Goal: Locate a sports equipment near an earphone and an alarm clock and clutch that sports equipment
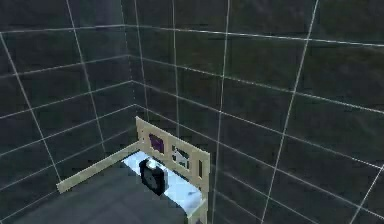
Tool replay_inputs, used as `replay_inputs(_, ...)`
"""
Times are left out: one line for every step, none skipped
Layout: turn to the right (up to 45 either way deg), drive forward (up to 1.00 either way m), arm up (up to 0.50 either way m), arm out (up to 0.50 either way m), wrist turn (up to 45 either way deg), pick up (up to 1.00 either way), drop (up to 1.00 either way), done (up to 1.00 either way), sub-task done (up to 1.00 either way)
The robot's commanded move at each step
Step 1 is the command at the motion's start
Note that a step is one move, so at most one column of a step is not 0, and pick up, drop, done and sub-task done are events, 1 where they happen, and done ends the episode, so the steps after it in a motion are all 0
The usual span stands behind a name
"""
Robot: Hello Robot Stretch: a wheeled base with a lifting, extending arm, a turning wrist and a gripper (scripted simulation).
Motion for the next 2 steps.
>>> replay_inputs(39.0,0.00,0.00,0.00,0.0,0.00,0.00,0.00,0.00)
replay_inputs(0.0,0.15,0.00,0.00,0.0,0.00,0.00,0.00,0.00)
